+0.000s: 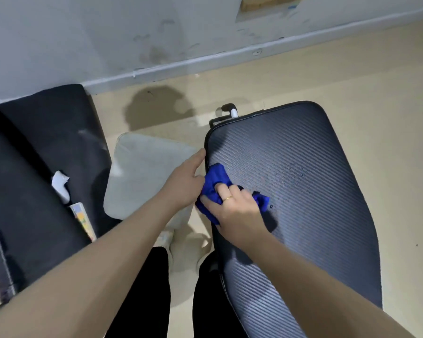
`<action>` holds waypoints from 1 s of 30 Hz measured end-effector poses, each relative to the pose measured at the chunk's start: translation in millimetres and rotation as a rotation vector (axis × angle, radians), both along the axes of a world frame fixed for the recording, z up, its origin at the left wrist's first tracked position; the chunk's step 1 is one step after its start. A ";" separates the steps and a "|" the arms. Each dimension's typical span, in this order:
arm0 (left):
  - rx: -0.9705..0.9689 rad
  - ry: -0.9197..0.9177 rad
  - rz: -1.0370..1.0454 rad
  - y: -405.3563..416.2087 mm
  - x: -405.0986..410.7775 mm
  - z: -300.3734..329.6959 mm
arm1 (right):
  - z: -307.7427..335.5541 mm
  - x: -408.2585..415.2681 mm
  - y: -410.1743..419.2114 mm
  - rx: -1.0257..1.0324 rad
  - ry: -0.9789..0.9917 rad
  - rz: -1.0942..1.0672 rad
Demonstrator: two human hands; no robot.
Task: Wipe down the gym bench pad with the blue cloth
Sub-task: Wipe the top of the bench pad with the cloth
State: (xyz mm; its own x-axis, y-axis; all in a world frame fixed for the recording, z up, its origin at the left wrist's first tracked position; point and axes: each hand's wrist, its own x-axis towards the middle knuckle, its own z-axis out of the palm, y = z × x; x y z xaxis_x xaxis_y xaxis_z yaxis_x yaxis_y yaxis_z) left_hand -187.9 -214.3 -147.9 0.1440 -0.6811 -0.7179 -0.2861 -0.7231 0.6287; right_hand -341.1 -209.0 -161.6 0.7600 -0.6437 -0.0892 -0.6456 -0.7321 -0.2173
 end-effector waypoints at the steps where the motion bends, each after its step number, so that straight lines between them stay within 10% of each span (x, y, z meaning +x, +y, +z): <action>1: -0.002 -0.039 -0.027 -3.4 -0.8 2.3 | 2.0 -2.9 -5.9 0.021 0.003 0.020; 7: -0.027 -0.179 -0.048 -0.8 -30.9 0.2 | 5.3 -20.6 -78.4 -0.011 0.025 -0.503; 14: 0.048 -0.197 0.116 -9.2 -44.5 23.3 | 4.3 -51.2 17.4 0.154 0.035 -0.204; 22: 0.284 -0.350 0.062 -23.7 -105.2 12.0 | -3.2 -79.6 -91.2 -0.030 0.069 -0.614; 30: 0.313 -0.497 -0.069 -27.8 -121.6 1.2 | 1.1 -113.8 -51.2 0.125 0.004 -0.419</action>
State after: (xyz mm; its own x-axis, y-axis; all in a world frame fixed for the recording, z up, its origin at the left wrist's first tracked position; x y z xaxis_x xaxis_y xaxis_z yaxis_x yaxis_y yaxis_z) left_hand -309.5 -242.2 -146.7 0.4778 -0.4676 -0.7437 -0.5448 -0.8219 0.1667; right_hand -455.0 -260.2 -160.5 0.4351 -0.8805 -0.1883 -0.8822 -0.3751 -0.2847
